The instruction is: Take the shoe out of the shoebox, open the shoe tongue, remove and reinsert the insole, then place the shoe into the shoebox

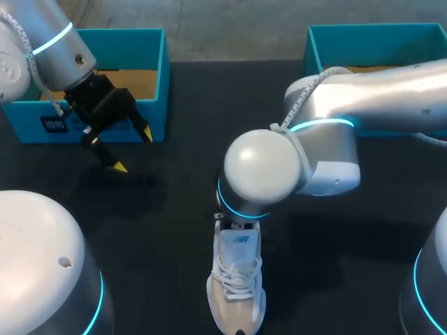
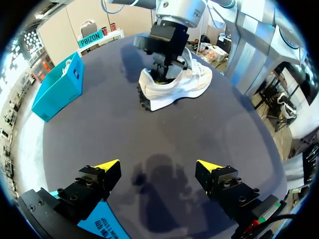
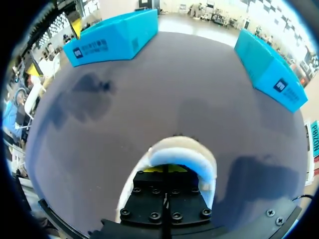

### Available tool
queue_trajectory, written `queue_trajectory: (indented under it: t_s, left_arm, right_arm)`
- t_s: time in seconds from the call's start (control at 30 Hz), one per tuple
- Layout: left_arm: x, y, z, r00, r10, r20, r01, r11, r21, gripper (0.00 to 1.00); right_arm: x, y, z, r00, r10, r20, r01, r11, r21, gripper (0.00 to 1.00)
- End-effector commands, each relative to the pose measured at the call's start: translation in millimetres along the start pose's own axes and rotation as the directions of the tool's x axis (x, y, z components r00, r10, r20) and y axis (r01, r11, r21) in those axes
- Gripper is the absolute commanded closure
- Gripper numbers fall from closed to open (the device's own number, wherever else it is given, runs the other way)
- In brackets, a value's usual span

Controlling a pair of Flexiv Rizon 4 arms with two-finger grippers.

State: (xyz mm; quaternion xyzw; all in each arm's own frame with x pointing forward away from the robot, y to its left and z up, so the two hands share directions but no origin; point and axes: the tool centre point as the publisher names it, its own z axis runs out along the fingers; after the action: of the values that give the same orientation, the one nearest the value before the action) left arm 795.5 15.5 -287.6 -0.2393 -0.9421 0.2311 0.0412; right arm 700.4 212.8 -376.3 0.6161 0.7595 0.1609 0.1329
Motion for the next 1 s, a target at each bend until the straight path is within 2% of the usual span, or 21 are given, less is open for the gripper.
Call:
queue_trajectory:
  t_s: [0.03,0.33,0.67,0.83,1.0]
  left_arm:
    - [0.3,0.0,-0.1,1.0,0.0,-0.001,0.0,1.0,-0.003,0.0]
    - [0.3,0.0,-0.1,1.0,0.0,-0.001,0.0,1.0,-0.003,0.0]
    - [0.3,0.0,-0.1,1.0,0.0,-0.001,0.0,1.0,-0.003,0.0]
    - [0.3,0.0,-0.1,1.0,0.0,-0.001,0.0,1.0,-0.003,0.0]
    - [0.3,0.0,-0.1,1.0,0.0,-0.001,0.0,1.0,-0.003,0.0]
  right_arm:
    - [4.3,1.3,-12.4,0.981,0.195,0.024,-0.19,0.972,-0.135,1.0]
    - [-1.4,6.4,21.3,0.985,0.175,0.002,-0.175,0.983,-0.06,1.0]
    - [2.7,-18.4,43.4,0.978,0.207,-0.032,-0.206,0.978,0.026,1.0]
    - [4.7,-33.2,40.5,0.975,0.221,-0.018,-0.22,0.974,0.063,1.0]
    - [5.6,-47.0,22.5,0.97,0.241,-0.006,-0.24,0.967,0.086,1.0]
